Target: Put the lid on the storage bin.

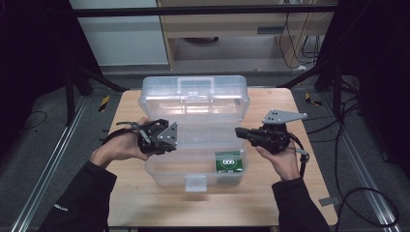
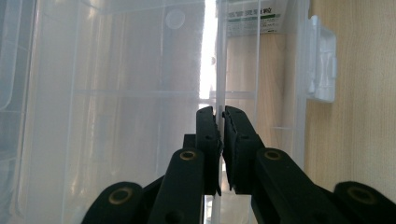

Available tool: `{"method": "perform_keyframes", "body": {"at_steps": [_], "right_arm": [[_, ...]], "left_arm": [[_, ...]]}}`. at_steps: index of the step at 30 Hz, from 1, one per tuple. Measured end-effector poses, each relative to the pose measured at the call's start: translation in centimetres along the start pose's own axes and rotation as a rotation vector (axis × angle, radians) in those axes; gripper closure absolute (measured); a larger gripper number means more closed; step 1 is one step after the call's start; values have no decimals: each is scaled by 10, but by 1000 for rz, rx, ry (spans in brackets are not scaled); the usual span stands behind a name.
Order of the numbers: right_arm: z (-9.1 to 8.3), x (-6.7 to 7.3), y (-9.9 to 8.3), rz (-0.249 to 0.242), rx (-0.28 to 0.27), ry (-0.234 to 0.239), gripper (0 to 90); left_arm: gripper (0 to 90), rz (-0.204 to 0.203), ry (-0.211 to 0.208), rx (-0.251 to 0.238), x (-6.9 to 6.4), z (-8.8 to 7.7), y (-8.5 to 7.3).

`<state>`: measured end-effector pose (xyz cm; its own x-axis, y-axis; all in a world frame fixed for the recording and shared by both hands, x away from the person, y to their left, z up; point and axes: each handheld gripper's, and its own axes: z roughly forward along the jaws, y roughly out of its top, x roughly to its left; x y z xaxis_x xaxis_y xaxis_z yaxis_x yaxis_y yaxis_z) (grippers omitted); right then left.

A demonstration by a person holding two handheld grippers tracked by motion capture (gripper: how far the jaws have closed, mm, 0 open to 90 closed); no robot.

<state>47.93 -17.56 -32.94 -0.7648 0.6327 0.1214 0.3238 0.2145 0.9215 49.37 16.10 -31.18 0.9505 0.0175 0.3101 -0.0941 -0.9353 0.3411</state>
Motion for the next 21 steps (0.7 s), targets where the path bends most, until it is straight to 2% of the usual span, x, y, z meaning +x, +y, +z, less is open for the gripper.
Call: {"method": "perform_keyframes", "body": {"at_steps": [5,9,21], "right_arm": [[9,-20,6,41,-9,-67,900],[14,-32,6,74,-15,-87,900],[14,-43,4,96,-23,-111,900]], "left_arm": [[844,-1,4,-5,-1,0,-1],[843,-2,3,-9,-1,0,-2],[843,-4,2,-8,-3,1,-2]]}}
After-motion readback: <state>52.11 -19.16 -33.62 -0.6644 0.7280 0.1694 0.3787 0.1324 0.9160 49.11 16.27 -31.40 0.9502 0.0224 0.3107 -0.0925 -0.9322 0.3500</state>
